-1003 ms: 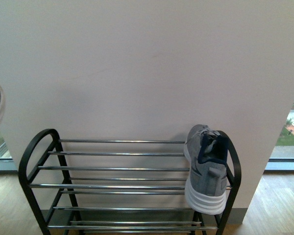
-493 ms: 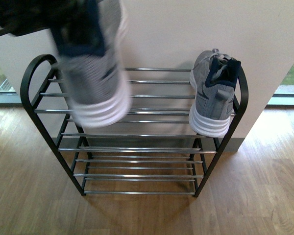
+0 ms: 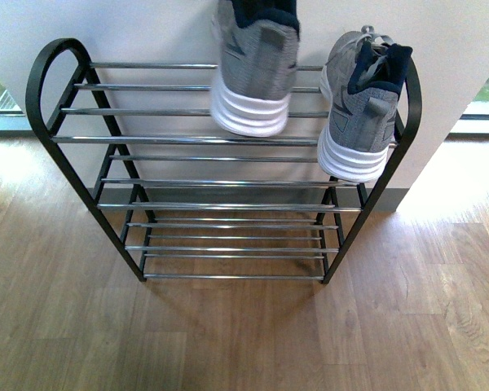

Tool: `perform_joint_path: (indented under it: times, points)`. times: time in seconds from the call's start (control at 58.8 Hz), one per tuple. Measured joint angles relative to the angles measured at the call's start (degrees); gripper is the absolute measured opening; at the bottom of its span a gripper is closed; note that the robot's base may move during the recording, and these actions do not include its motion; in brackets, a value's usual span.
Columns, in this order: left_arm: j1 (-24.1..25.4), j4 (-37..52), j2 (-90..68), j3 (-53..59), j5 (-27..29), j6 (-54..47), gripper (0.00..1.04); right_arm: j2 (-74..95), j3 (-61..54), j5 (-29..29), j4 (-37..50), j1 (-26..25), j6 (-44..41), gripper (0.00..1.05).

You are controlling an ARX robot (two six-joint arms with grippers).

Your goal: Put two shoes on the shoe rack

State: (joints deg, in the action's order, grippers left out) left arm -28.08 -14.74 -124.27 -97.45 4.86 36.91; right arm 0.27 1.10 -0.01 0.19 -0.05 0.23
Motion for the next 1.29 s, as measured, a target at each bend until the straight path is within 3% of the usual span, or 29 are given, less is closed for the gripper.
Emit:
perform_joint_path:
  times: [0.629, 1.292]
  points:
    - [-1.14, -1.25, -11.54, -6.01, -3.04, -1.49, 0.02, 0.0, 0.0, 0.0, 0.0, 0.0, 0.0, 0.95]
    - [-1.25, 4.17, -13.4, -7.98, -6.6, 1.07, 0.02, 0.02, 0.0, 0.02, 0.0, 0.0, 0.0, 0.95]
